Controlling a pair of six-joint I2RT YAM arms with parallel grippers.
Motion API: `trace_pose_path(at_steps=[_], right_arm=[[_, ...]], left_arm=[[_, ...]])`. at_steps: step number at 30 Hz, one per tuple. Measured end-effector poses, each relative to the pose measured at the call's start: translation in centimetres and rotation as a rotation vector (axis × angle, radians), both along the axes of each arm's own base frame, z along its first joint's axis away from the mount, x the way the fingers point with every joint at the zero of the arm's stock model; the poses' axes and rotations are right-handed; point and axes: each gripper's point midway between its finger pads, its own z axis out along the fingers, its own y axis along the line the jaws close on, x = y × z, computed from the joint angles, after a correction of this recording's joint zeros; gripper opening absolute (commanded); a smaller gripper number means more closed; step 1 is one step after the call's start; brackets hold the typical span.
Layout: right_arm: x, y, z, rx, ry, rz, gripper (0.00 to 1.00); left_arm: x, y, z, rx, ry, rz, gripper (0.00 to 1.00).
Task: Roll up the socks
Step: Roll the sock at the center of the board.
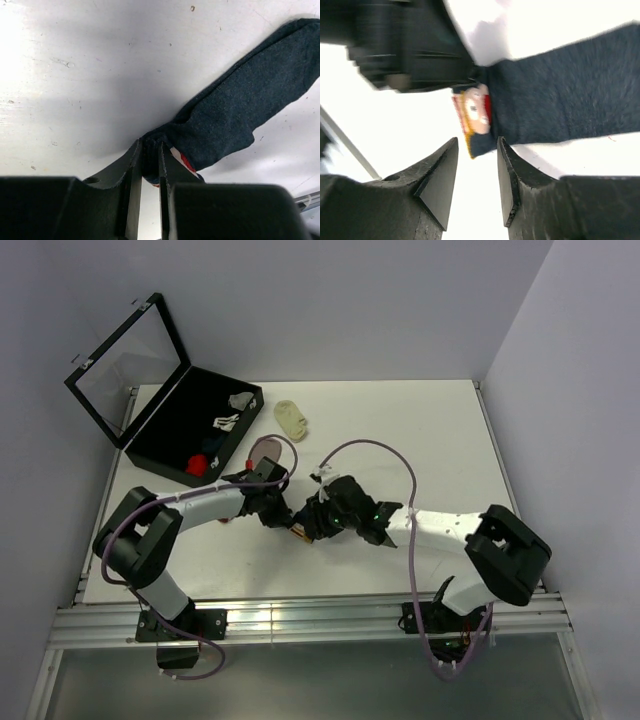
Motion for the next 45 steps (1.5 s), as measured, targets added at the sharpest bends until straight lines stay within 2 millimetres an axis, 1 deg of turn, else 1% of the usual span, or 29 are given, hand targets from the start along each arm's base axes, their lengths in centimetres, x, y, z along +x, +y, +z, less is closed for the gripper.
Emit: trace_pose_path(at_steps=[4, 7, 10, 13, 17, 20, 21, 23, 24, 26, 30, 35, 36, 38, 39, 42, 45], right_arm=[[-0.8, 1.3, 1.6, -0.097, -0.170, 0.035, 0.45], [-0.9, 1.8, 1.7, -0.175, -0.253, 0.054, 0.46], [-0.7, 2.4, 1.0, -0.253, -0.310, 0.065, 0.46], [-0.7, 2.8, -0.2, -0.324, -0.342, 0.083, 0.45], [-1.0, 2.7, -2.5, -0.417, -0.360, 0.107, 0.42], [-0.9, 2.4, -3.7, -0.471, -0.377, 0.107, 0.34], [-0.7, 2.3, -3.9, -0.483, -0.386, 0.098, 0.20], [-0.4, 2.3, -3.9, -0.496, -0.399, 0.085, 0.08], [-0.3, 2.3, -3.9, -0.498, -0.403, 0.080, 0.00], [-0.2, 2.5, -3.9, -0.492, -0.405, 0.077, 0.00], [-0.4, 2.9, -3.9, -0.456, -0.382, 0.092, 0.00], [-0.4, 3.3, -3.7, -0.310, -0.261, 0.110, 0.00], [-0.5, 3.3, -3.7, -0.274, -0.228, 0.116, 0.00], [-0.4, 3.1, -3.6, -0.192, -0.153, 0.118, 0.00], [-0.3, 3.0, -3.5, -0.156, -0.120, 0.115, 0.00], [-0.2, 2.7, -3.3, -0.049, -0.013, 0.115, 0.00], [-0.4, 2.4, -3.0, 0.050, 0.088, 0.117, 0.00]], left_arm=[[0.0, 0.0, 0.0, 0.018, -0.001, -0.020, 0.15], [0.1, 0.0, 0.0, 0.028, 0.001, -0.028, 0.15], [0.2, 0.0, 0.1, 0.036, 0.002, -0.040, 0.15], [0.2, -0.1, 0.0, 0.039, 0.004, -0.044, 0.15], [0.3, -0.1, 0.0, 0.046, 0.004, -0.053, 0.15], [0.4, -0.1, 0.0, 0.048, 0.002, -0.060, 0.15], [0.4, -0.1, 0.0, 0.049, 0.002, -0.060, 0.15], [0.4, -0.1, 0.0, 0.050, -0.001, -0.060, 0.15], [0.5, -0.1, 0.0, 0.052, -0.004, -0.060, 0.16], [0.6, 0.0, 0.0, 0.058, -0.011, -0.059, 0.18], [0.8, 0.3, 0.1, 0.077, -0.026, -0.066, 0.36], [1.1, 1.6, 0.5, 0.138, -0.057, -0.063, 0.46], [1.2, 1.9, 0.8, 0.148, -0.069, -0.060, 0.50], [1.6, 2.2, 1.6, 0.158, -0.102, -0.051, 0.56], [1.8, 2.4, 2.2, 0.159, -0.121, -0.043, 0.62], [2.3, 2.7, 4.2, 0.147, -0.184, -0.020, 0.72], [2.5, 3.0, 5.9, 0.129, -0.236, 0.001, 0.76]])
